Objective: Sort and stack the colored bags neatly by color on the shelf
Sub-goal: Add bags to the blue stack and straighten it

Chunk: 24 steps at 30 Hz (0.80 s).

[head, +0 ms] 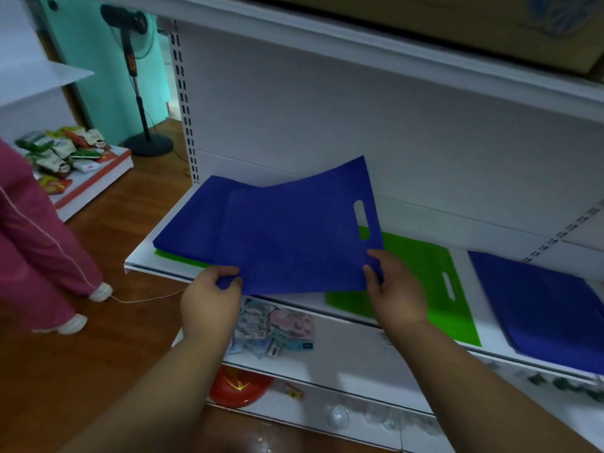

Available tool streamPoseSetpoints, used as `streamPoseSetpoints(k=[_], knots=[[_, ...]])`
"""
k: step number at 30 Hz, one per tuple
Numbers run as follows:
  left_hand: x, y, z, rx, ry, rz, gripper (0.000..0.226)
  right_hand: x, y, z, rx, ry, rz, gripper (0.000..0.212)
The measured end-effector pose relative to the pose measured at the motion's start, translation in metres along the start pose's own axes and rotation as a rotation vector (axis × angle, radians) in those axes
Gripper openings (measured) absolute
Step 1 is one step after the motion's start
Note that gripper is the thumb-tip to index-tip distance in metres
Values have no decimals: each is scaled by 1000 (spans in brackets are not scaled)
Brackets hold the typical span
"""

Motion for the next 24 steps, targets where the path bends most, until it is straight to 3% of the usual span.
streamPoseSetpoints(k=[7,13,19,24], knots=[[-53,49,-74,54,-359,-468,18,-75,30,68,-126,80,-187,44],[-91,124,-176,152,-428,-682,16,-182,83,133,-171,175,-310,44],[-115,218,-297,218,-478,-749,15,-312,129,202,-168,220,-376,41],[-124,277,-373,220,-578,-720,19,-405,139,244,-69,261,-369,42]])
Point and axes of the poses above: each hand's wrist, its own y-axis away from the middle knuckle, its own z-axis out of the back of the hand, x = y × z, the point moved 4 cm from there along -y, towards the middle knuckle, and after that the axes turned 10 degrees about z, right-handed, at the moved point
